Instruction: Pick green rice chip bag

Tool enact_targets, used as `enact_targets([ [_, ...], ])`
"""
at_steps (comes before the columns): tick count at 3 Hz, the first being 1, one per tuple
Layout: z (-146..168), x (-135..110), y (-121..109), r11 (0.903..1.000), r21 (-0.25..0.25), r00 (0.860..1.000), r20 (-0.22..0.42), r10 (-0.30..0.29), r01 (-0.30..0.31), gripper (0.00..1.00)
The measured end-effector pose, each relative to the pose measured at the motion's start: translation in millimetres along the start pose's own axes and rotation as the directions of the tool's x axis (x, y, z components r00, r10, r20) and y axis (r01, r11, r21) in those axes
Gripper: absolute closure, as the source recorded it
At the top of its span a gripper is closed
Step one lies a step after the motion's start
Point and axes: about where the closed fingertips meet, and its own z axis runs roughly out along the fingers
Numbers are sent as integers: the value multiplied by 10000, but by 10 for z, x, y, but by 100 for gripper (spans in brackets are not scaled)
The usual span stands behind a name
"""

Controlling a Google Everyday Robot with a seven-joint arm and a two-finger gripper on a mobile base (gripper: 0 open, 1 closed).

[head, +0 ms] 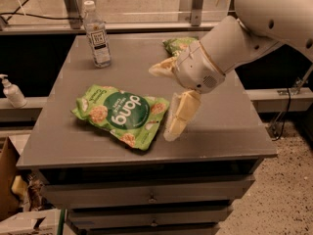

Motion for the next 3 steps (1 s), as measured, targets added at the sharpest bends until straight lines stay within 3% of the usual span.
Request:
enact_targets([
  [1, 316, -21, -144, 10000, 55, 9996, 283, -38, 36, 0],
  [3, 744, -67, -646, 9991, 341, 9990, 366, -271, 259, 0],
])
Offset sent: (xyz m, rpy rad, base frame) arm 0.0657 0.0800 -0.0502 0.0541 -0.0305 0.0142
